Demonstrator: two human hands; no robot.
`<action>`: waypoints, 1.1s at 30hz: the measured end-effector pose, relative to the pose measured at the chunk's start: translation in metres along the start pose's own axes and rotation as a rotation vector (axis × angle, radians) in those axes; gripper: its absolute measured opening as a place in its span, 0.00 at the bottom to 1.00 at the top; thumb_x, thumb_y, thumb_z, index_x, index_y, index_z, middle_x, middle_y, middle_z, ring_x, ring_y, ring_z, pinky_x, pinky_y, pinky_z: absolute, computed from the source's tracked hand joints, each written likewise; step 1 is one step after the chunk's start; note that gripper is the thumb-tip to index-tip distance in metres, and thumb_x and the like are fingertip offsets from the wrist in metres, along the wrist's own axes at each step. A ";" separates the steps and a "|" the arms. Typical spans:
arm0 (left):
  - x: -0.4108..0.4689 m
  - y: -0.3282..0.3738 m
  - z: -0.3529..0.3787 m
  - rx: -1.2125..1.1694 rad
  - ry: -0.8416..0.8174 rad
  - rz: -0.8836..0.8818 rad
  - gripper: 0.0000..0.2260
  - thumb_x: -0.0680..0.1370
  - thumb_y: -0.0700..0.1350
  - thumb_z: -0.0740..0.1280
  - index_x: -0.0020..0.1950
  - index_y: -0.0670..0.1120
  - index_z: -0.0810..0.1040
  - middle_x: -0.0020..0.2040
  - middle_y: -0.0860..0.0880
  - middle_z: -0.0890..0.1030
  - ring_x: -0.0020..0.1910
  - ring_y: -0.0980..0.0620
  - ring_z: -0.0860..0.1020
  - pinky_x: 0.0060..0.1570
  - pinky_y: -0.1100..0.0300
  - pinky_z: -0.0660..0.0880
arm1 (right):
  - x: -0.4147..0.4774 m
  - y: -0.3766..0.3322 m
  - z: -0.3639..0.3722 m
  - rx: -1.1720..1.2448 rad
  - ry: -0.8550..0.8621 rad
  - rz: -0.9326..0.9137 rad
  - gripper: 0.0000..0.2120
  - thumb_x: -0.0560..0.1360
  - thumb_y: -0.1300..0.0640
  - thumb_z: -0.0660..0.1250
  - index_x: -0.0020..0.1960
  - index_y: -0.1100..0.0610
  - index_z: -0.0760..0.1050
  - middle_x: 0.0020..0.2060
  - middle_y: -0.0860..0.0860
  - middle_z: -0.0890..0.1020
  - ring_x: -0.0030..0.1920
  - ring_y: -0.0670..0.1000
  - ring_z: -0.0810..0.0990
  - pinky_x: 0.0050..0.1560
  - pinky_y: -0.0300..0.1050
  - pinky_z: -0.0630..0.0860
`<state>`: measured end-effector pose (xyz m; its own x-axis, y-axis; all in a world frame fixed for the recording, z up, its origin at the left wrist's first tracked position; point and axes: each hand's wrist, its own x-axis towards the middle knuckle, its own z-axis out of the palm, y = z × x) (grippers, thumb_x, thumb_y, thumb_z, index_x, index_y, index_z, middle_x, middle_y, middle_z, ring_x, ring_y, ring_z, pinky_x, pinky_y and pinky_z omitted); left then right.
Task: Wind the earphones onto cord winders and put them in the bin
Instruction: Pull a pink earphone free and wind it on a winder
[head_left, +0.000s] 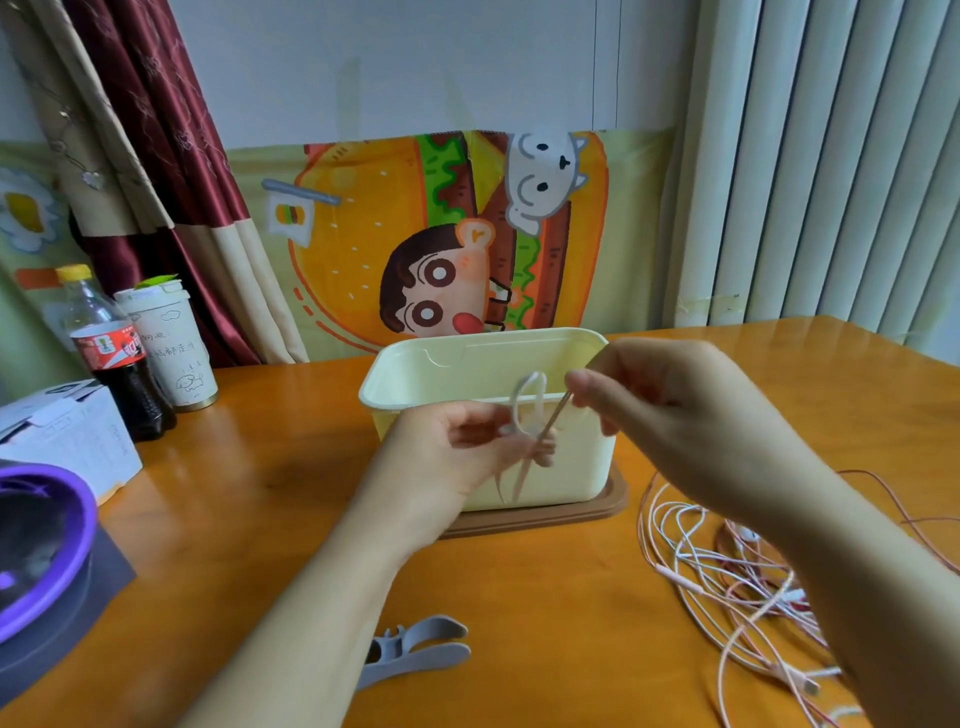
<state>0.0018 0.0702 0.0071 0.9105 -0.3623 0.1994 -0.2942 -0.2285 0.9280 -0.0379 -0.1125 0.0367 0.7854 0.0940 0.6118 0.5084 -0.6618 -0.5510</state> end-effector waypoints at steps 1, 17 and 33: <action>-0.001 0.001 0.003 0.019 -0.035 0.007 0.16 0.68 0.53 0.72 0.52 0.49 0.84 0.46 0.53 0.86 0.51 0.57 0.83 0.58 0.61 0.75 | 0.001 0.003 -0.001 0.014 0.016 0.016 0.12 0.74 0.45 0.64 0.36 0.50 0.77 0.26 0.45 0.78 0.30 0.41 0.74 0.30 0.31 0.68; -0.004 0.012 0.005 -0.390 -0.037 0.092 0.18 0.68 0.47 0.73 0.55 0.44 0.82 0.53 0.47 0.85 0.54 0.55 0.82 0.53 0.65 0.76 | -0.005 0.029 0.037 0.402 -0.090 0.306 0.24 0.71 0.38 0.66 0.35 0.61 0.77 0.25 0.51 0.71 0.29 0.51 0.65 0.32 0.46 0.61; 0.001 0.001 0.006 -0.306 0.319 0.035 0.08 0.76 0.42 0.70 0.39 0.52 0.83 0.37 0.58 0.85 0.39 0.68 0.81 0.40 0.78 0.71 | -0.014 0.010 0.039 -0.268 -0.513 0.092 0.14 0.80 0.52 0.58 0.51 0.57 0.80 0.36 0.53 0.80 0.38 0.53 0.76 0.45 0.54 0.77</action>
<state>0.0003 0.0641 0.0061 0.9597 -0.0567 0.2754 -0.2710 0.0744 0.9597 -0.0298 -0.0913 0.0003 0.9266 0.3309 0.1789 0.3754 -0.8430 -0.3853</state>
